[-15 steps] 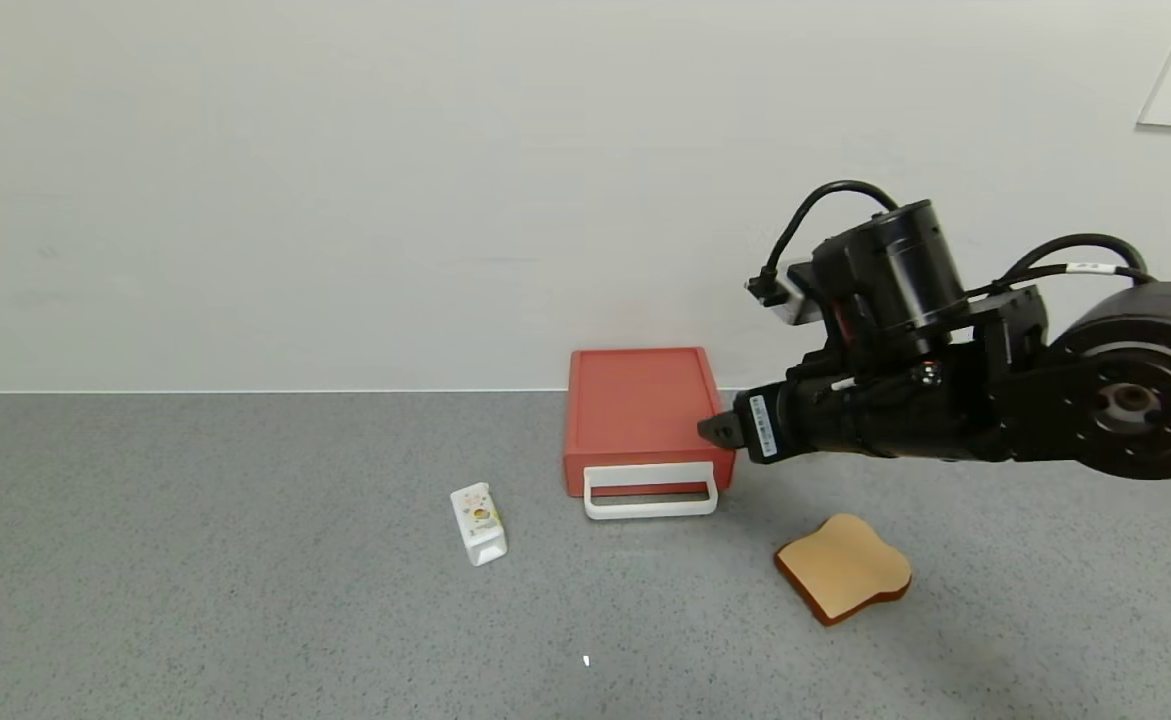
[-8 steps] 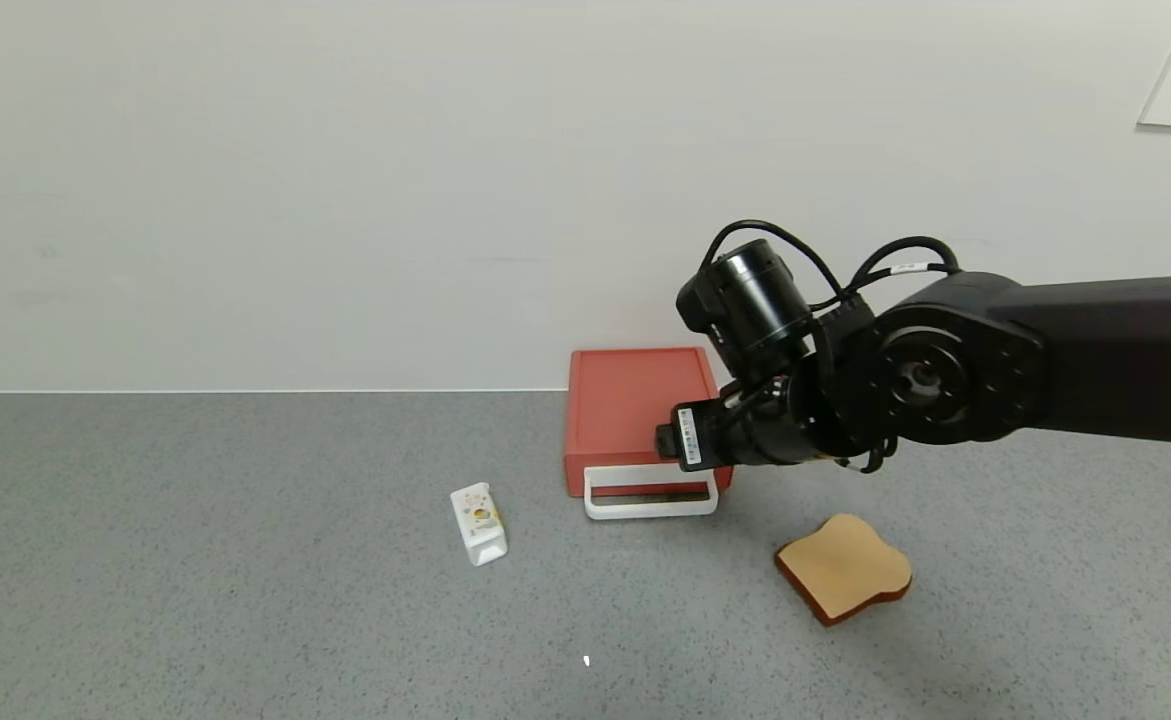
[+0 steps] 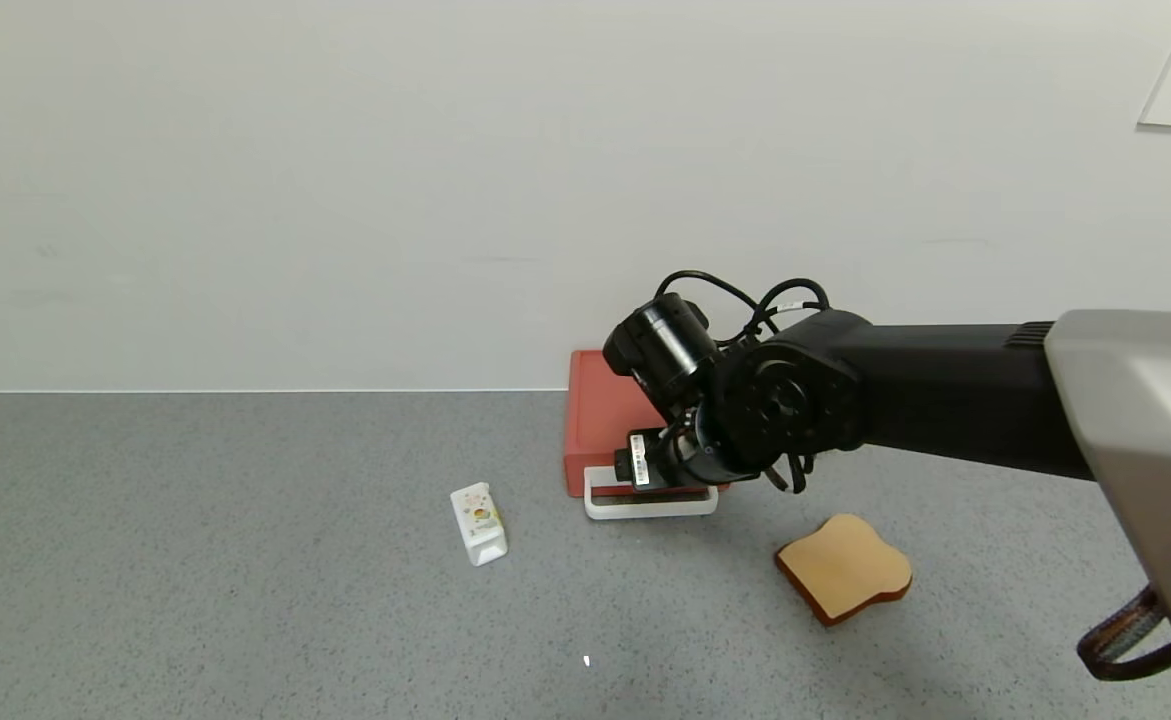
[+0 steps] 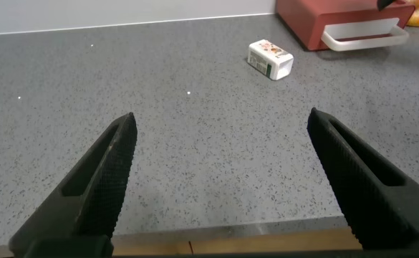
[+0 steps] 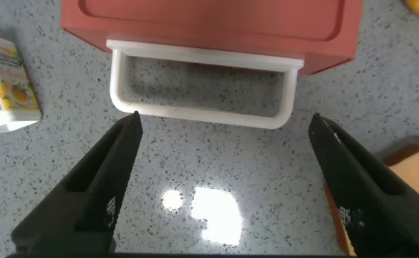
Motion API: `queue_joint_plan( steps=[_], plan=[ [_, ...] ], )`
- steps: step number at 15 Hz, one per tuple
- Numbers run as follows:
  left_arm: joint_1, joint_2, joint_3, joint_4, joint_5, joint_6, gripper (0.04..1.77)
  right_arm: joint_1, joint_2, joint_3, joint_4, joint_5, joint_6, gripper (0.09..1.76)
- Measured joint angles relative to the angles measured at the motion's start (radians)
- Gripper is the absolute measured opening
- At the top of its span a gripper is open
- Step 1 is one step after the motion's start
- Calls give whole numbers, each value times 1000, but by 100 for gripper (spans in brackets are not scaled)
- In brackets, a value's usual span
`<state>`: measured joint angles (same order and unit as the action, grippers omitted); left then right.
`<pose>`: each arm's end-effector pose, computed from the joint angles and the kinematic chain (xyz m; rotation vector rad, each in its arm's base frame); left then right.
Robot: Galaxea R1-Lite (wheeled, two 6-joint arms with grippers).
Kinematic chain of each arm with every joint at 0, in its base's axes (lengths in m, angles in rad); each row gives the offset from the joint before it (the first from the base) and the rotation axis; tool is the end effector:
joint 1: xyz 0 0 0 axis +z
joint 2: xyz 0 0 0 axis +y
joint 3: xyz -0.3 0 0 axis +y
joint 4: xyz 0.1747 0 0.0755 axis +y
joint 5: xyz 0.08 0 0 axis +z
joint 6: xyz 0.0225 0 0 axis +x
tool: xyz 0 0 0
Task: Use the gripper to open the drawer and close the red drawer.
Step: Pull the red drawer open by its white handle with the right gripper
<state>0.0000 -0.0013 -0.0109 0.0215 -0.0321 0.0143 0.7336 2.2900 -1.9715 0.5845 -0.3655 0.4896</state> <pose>-0.0237 -0.0007 0.0763 0.0141 0.0091 -0.0322 0.3394 0.2952 0.1634 -0.0138 0.8257 0.1433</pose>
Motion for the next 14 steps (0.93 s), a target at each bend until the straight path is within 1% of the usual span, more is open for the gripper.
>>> queue_joint_plan(
  steps=[4,9,14],
  plan=[
    [0,0,0,0,0,0,172,2,44,-2,-23,1,46,171],
    [0,0,0,0,0,0,172,1,78,-3,-101,-1,54,171],
    [0,0,0,0,0,1,172,1,106,-3,-139,-3,55,171]
  ],
)
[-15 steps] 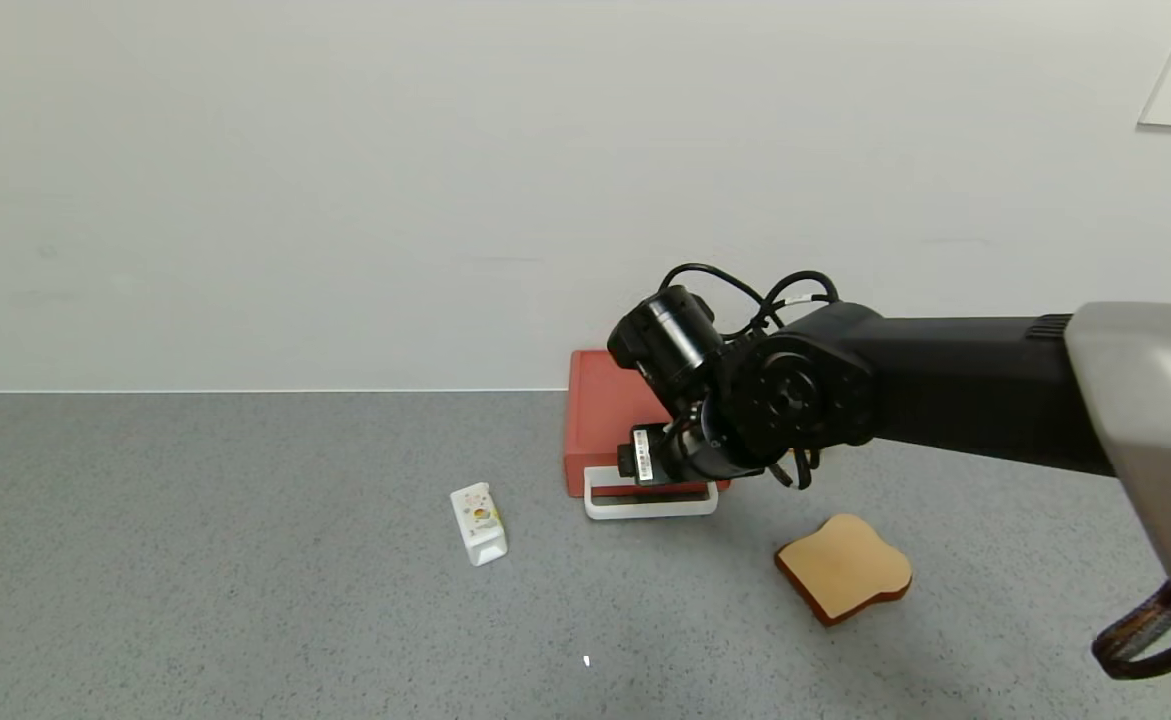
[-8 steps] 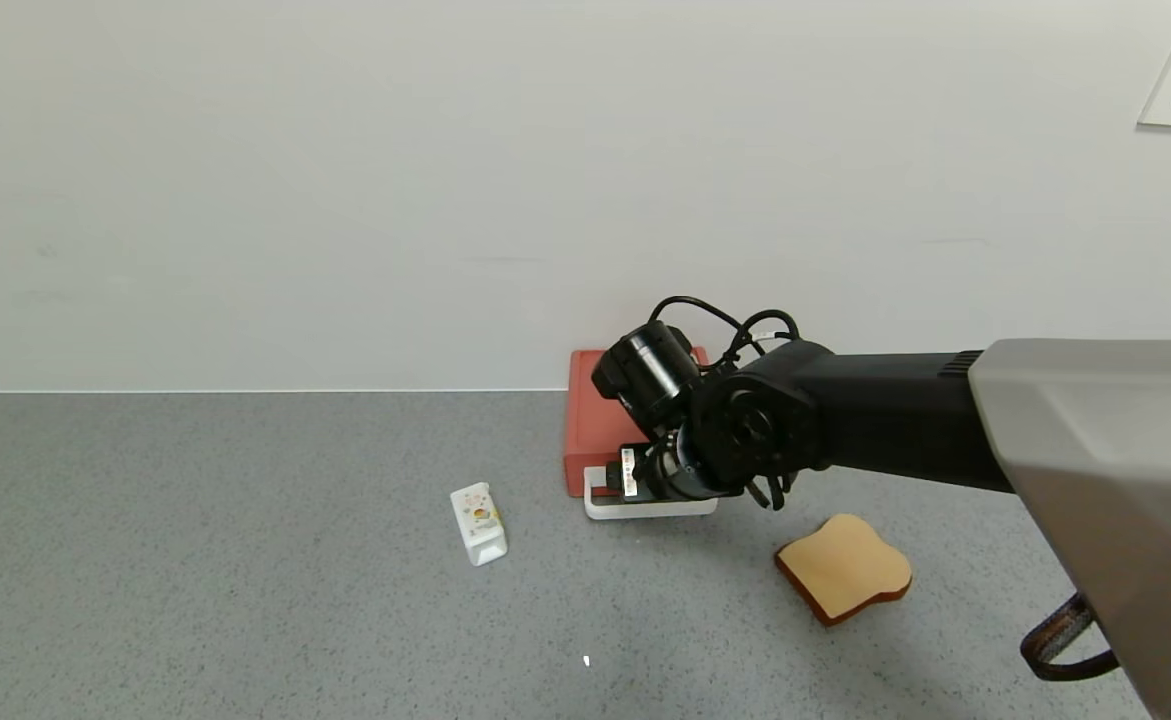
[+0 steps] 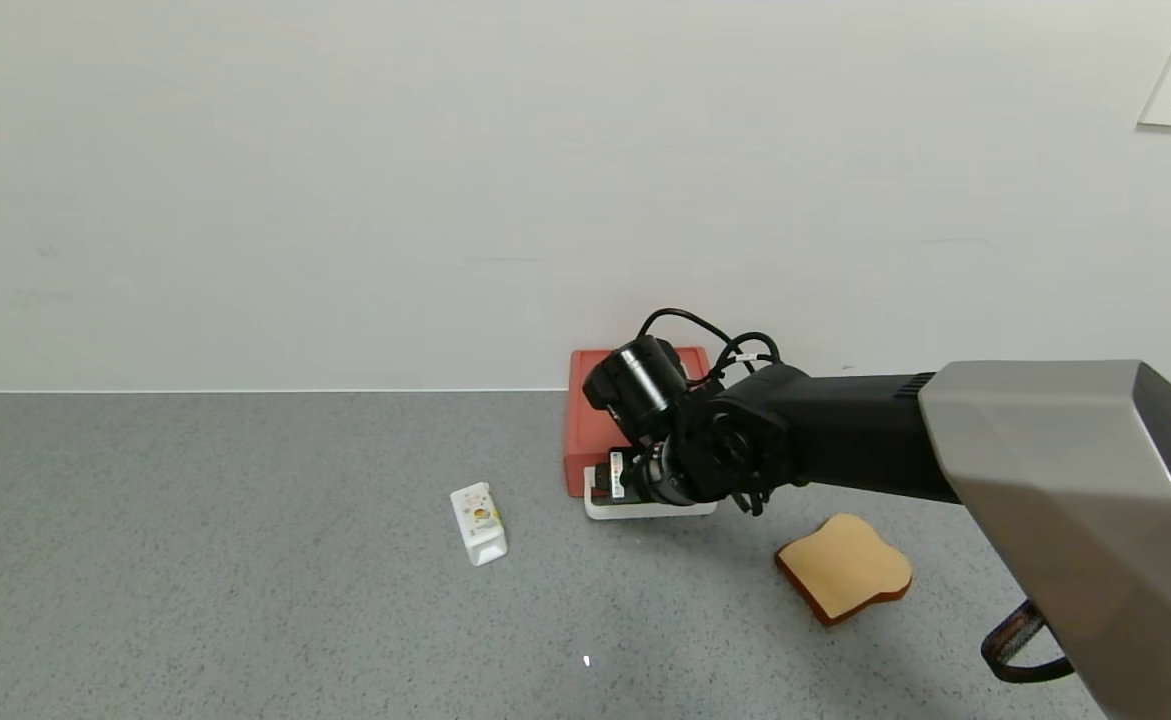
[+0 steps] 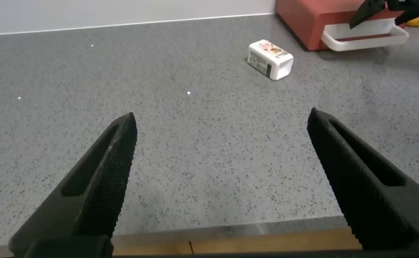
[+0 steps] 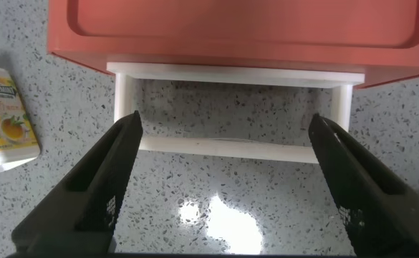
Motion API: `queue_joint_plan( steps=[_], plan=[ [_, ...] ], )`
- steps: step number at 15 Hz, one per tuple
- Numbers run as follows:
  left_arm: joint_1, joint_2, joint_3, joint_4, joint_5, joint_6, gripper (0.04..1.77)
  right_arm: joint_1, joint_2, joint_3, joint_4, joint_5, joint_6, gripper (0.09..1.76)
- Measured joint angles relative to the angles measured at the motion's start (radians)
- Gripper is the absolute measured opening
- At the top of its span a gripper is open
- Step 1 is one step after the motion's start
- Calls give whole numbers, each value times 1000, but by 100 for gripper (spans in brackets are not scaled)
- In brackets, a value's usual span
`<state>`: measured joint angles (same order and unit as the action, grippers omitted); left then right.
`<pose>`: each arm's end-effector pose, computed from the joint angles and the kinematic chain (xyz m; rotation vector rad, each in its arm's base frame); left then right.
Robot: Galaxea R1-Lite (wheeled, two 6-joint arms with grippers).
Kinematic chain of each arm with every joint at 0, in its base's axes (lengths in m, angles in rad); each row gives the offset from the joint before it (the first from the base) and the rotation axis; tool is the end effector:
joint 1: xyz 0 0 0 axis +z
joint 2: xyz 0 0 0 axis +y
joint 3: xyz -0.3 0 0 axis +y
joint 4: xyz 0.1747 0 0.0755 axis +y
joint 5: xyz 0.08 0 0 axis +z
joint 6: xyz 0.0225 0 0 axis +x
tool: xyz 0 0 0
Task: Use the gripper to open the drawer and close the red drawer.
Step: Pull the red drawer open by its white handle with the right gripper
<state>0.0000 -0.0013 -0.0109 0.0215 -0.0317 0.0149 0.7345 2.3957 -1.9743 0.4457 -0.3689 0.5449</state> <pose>-0.0237 -0.0007 0.0763 0.0148 0.0091 -0.0318 0.3587 0.3130 0.1240 0.0577 0.7997 0.1287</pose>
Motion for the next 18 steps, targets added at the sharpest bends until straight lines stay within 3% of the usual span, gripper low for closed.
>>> queue_joint_plan(
  steps=[5,18],
  plan=[
    [0,0,0,0,0,1,172,-1,26,0,-39,-49,1,171],
    [0,0,0,0,0,1,172,-1,63,0,-61,-51,23,171]
  ],
)
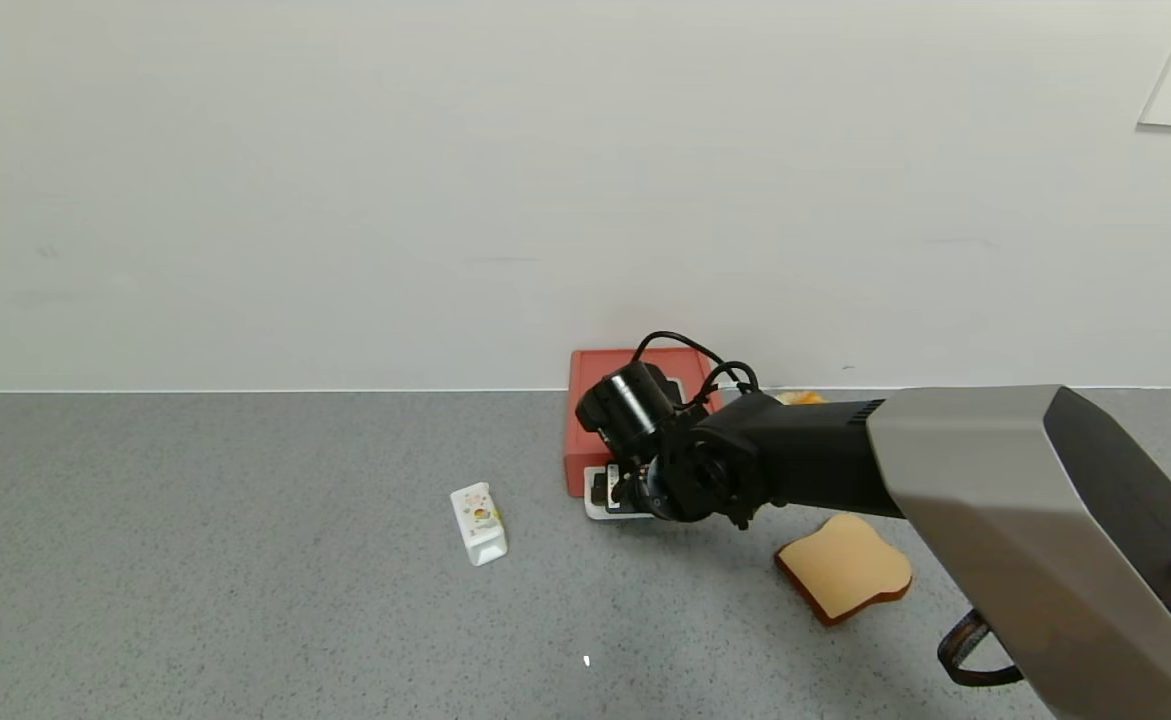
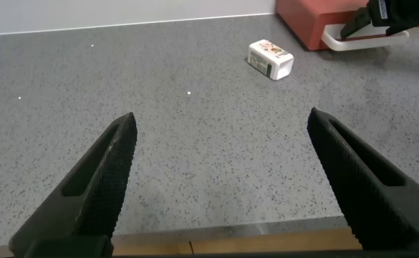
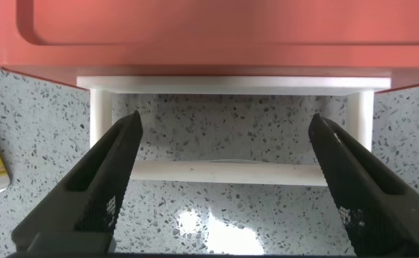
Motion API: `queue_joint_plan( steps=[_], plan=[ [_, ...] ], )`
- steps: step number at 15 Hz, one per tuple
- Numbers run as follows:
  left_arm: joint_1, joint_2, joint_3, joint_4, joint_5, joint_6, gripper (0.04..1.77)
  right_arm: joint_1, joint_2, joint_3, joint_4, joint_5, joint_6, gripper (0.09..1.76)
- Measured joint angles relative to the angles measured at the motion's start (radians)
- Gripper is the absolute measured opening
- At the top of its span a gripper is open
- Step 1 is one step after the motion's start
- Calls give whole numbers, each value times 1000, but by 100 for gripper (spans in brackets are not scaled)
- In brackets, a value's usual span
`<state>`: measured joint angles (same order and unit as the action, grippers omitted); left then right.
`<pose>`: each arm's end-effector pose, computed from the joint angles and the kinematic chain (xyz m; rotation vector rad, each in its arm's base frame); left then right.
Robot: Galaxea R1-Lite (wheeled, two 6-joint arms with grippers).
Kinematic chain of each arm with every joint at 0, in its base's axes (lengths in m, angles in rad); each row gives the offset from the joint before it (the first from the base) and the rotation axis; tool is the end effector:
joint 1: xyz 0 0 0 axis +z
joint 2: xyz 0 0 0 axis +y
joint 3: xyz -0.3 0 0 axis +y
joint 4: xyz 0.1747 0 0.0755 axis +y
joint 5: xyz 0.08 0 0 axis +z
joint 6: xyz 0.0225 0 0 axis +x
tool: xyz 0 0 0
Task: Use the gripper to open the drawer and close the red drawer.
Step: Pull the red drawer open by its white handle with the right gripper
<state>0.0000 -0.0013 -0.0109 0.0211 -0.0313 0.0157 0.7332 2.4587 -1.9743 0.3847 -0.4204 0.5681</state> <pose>-0.0237 -0.0007 0.0763 0.0156 0.0087 -0.0314 0.3683 0.3194 0.0980 0.0630 0.7763 0.0754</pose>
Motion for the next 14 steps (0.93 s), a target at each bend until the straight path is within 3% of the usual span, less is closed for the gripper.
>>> queue_joint_plan(
  steps=[14],
  plan=[
    [0,0,0,-1,1,1,172,9,-18,-2,109,81,-22,171]
  ],
)
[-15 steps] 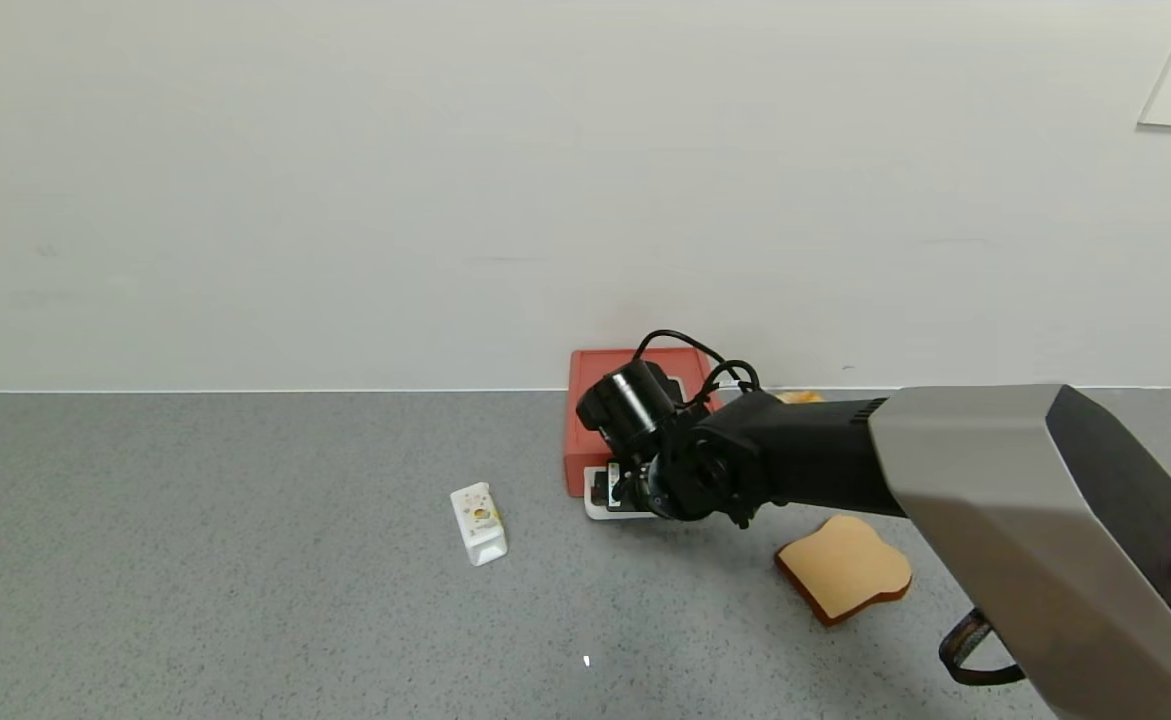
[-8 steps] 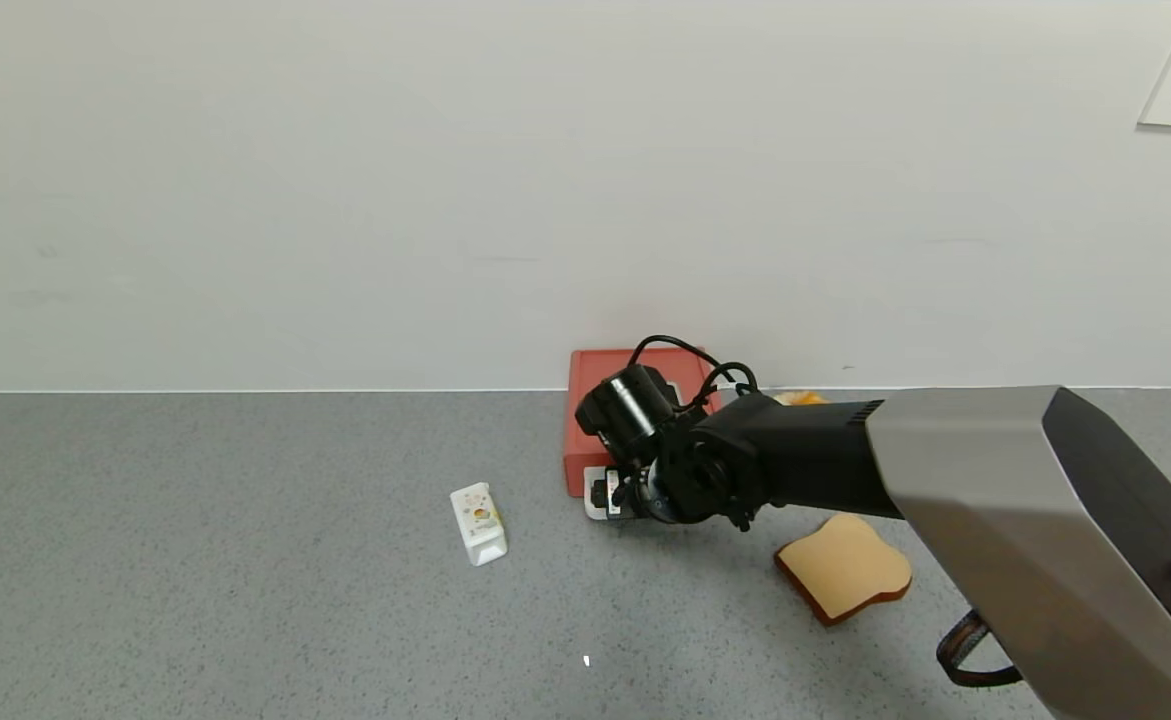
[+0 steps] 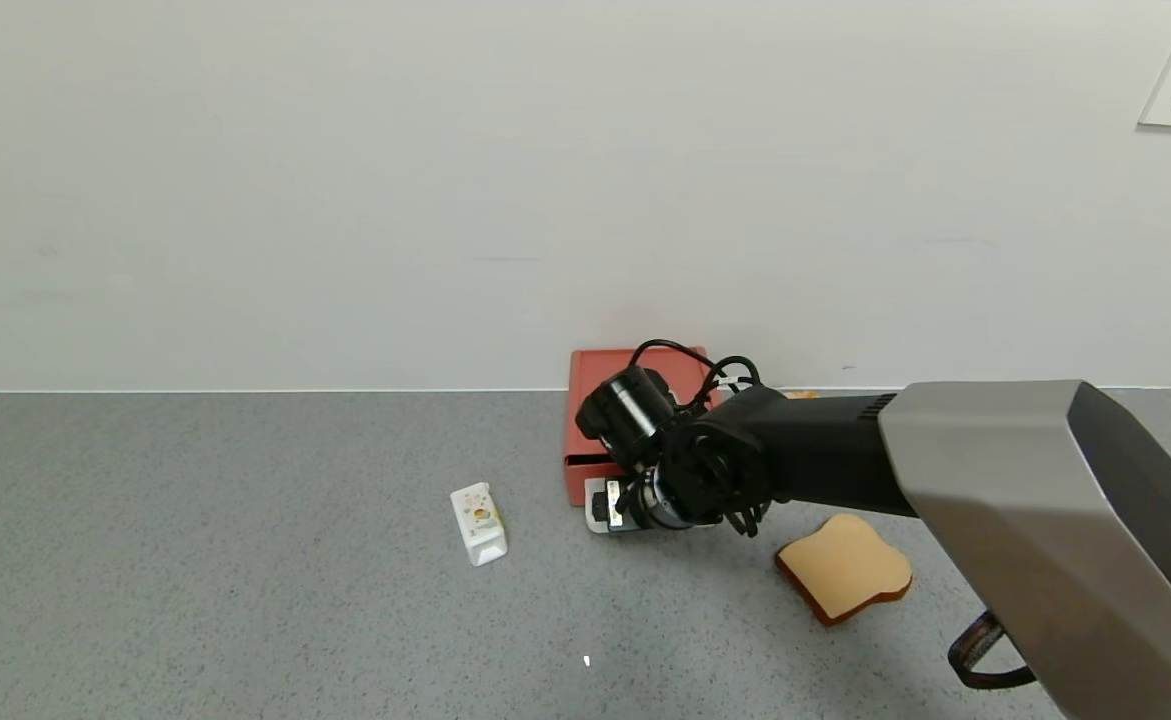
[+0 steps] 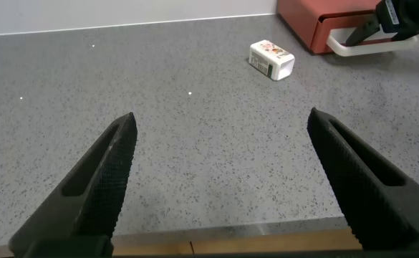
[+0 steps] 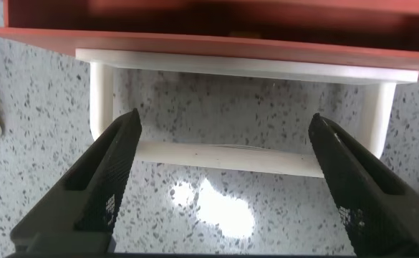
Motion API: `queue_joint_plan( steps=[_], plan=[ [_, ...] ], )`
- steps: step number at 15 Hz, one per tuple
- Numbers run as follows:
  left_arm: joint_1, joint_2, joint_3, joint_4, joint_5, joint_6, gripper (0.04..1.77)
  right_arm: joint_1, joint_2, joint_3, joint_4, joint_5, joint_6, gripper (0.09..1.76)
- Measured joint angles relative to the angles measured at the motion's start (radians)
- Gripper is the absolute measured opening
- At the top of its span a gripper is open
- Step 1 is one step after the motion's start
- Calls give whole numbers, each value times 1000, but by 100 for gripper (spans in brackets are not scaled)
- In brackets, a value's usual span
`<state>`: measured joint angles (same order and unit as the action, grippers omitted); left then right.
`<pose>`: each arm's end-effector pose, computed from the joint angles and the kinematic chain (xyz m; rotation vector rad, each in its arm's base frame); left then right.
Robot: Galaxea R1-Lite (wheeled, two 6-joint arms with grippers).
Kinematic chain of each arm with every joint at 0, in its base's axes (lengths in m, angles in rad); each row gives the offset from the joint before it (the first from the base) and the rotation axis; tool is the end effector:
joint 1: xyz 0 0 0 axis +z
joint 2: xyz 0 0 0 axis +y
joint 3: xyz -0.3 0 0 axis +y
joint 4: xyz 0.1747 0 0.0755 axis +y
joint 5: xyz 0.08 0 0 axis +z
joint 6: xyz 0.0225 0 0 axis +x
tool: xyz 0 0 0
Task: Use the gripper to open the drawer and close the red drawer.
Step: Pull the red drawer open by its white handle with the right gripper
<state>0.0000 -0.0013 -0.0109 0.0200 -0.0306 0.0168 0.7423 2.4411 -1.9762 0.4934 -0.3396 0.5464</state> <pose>-0.0237 -0.0007 0.0764 0.0167 0.0075 -0.0307 0.3570 0.3173 0.0997 0.0124 0.8862 0.1329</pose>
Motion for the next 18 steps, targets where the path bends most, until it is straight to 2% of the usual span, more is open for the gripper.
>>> queue_joint_plan(
  steps=[9,12,18],
  plan=[
    [0,0,6,-28,0,-1,172,21,-33,9,116,43,28,171],
    [0,0,9,-28,0,-1,172,31,-51,10,162,83,41,171],
    [0,0,9,-27,-1,0,172,37,-62,13,175,83,54,171]
  ],
)
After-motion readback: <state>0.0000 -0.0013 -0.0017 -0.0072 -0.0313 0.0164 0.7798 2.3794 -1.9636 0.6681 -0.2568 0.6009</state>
